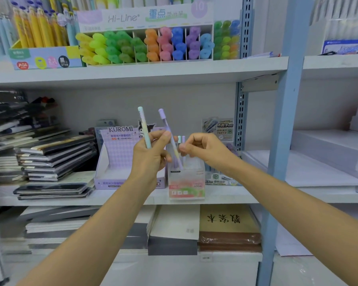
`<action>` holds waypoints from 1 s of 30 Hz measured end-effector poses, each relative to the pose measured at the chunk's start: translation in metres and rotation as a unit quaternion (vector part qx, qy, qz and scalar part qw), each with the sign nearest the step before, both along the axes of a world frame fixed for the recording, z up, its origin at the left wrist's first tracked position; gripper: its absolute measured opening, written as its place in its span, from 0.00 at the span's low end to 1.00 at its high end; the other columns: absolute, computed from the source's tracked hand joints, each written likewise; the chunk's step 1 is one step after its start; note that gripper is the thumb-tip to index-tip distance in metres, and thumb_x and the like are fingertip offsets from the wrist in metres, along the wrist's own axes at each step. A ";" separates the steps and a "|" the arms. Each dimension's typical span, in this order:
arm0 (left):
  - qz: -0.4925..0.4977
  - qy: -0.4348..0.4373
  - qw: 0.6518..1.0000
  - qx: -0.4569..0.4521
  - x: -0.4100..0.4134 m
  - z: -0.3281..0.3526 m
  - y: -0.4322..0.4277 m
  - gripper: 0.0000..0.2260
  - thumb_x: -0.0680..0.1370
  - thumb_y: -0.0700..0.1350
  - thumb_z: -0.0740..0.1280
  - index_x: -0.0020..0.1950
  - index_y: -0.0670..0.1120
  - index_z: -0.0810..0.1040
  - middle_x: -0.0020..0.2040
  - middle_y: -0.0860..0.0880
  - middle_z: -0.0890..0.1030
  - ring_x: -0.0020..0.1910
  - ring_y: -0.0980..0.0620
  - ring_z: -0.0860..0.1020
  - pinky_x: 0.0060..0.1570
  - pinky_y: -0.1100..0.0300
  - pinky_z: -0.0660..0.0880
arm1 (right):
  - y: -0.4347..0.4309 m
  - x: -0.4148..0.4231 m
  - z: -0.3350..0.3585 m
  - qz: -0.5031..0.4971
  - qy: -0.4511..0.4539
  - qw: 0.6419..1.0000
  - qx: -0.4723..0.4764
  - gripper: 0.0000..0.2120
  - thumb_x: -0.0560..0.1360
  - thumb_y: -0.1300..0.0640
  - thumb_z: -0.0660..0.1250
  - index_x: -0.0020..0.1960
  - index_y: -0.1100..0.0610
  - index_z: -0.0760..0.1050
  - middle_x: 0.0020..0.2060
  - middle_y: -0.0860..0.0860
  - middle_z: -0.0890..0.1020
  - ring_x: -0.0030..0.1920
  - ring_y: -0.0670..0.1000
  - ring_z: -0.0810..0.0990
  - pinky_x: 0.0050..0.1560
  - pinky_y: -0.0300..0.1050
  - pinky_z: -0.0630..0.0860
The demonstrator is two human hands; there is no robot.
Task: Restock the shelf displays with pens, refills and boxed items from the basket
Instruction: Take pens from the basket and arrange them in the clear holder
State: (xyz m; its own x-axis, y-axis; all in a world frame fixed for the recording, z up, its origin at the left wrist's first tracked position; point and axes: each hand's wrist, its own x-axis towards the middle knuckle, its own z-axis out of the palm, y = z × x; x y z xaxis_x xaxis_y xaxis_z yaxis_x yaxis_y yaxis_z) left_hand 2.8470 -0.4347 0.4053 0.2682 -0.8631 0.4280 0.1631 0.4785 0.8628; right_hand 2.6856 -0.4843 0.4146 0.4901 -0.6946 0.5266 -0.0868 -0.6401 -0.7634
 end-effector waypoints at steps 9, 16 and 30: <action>-0.013 -0.106 0.994 0.006 0.000 0.003 0.002 0.11 0.80 0.53 0.65 0.55 0.47 0.77 0.45 0.49 0.86 0.21 0.53 0.74 0.19 0.68 0.62 | 0.004 0.009 0.028 -0.064 -0.135 0.986 -0.070 0.09 0.79 0.63 0.64 0.58 0.64 0.77 0.41 0.54 0.82 0.40 0.43 0.81 0.41 0.35 0.76; -0.028 -0.051 0.997 0.051 0.018 -0.003 -0.013 0.11 0.81 0.44 0.53 0.47 0.45 0.74 0.30 0.48 0.77 0.21 0.54 0.67 0.19 0.65 0.60 | -0.028 -0.011 0.025 -0.194 -0.164 0.964 -0.084 0.07 0.78 0.63 0.66 0.55 0.61 0.74 0.43 0.61 0.83 0.45 0.55 0.83 0.48 0.45 0.79; -0.033 -0.222 0.974 0.041 0.026 -0.032 -0.017 0.12 0.84 0.56 0.52 0.56 0.50 0.70 0.41 0.46 0.86 0.23 0.49 0.74 0.22 0.65 0.63 | -0.067 0.007 -0.007 -0.271 0.043 0.947 -0.170 0.03 0.75 0.59 0.69 0.47 0.57 0.75 0.37 0.52 0.84 0.41 0.49 0.81 0.48 0.46 0.77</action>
